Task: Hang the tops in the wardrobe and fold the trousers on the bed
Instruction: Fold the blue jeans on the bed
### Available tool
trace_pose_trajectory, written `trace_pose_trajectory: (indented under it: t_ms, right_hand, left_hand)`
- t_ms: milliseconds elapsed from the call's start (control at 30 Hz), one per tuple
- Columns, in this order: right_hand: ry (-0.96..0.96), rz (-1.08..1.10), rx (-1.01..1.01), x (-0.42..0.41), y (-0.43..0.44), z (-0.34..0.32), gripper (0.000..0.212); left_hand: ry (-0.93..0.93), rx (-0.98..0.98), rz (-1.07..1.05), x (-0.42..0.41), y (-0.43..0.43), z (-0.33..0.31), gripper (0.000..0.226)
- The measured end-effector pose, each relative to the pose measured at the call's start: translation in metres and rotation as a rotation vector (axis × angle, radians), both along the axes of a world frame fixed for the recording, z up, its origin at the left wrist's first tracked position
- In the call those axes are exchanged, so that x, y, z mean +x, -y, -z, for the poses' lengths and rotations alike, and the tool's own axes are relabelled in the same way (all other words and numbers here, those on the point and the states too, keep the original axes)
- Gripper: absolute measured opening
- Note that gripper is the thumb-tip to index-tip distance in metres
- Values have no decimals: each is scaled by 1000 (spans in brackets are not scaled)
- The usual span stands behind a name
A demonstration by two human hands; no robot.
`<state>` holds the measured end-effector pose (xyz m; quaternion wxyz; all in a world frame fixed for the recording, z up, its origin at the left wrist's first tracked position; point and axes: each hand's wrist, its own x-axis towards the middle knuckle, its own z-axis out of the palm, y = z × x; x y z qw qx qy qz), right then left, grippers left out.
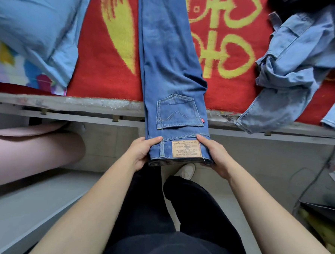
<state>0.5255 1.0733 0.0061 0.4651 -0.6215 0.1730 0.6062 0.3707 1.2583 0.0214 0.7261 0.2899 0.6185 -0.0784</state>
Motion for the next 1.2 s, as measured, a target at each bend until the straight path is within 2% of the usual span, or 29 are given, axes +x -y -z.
trace_pose_trajectory:
  t_ms: [133, 167, 233, 300, 333, 400, 500, 600, 700, 767, 833, 867, 933, 967, 1033, 1067, 1133, 1200]
  right_hand:
    - [184, -50, -14, 9, -9, -18, 62]
    - [226, -64, 18, 14, -16, -22, 58]
    - [277, -59, 100, 28, -36, -28, 45]
    - [292, -8, 142, 47, -62, -32, 37]
    - [275, 25, 144, 59, -75, -33, 38]
    - [211, 57, 145, 82, -100, -34, 49]
    - [212, -39, 149, 116, -141, -30, 57]
    - [343, -170, 89, 142, -180, -15, 42]
    - [479, -191, 16, 169, -216, 8, 13]
    - [569, -177, -31, 187, -241, 24, 17]
    - [624, -199, -44, 199, -263, 41, 13]
    - [640, -229, -50, 203, -271, 49, 19]
    - [780, -390, -78, 204, -277, 63, 47]
    - [937, -529, -105, 202, -277, 67, 53]
    - [1303, -802, -154, 188, -270, 74, 51]
    - [1442, -910, -178, 180, -265, 76, 50]
    - [1519, -1077, -221, 167, -257, 79, 53]
    - [1426, -1207, -266, 165, -251, 93, 57]
  left_hand:
    - [-32, 313, 11, 6, -13, -2, 69]
    - [-14, 408, 35, 12, -20, -3, 67]
    - [60, 549, 63, 26, -35, -4, 44]
    - [125, 546, 23, 44, -55, -5, 15]
    - [148, 504, -1, 53, -66, -6, 12]
    - [215, 353, -76, 74, -89, -7, 20]
    - [290, 166, -165, 103, -129, -5, 25]
    - [311, 97, -182, 127, -164, 4, 26]
    - [296, 167, -52, 153, -192, 24, 27]
    - [206, 295, -6, 171, -208, 43, 32]
    - [48, 424, 35, 187, -223, 64, 31]
    - [-37, 471, 78, 192, -229, 75, 32]
    - [-188, 564, 224, 199, -238, 96, 32]
    - [-237, 618, 304, 201, -239, 103, 30]
    - [-289, 730, 424, 202, -240, 114, 30]
    - [-305, 789, 475, 200, -240, 119, 40]
    - [-301, 850, 516, 195, -239, 124, 53]
    - [-279, 807, 451, 194, -238, 131, 54]
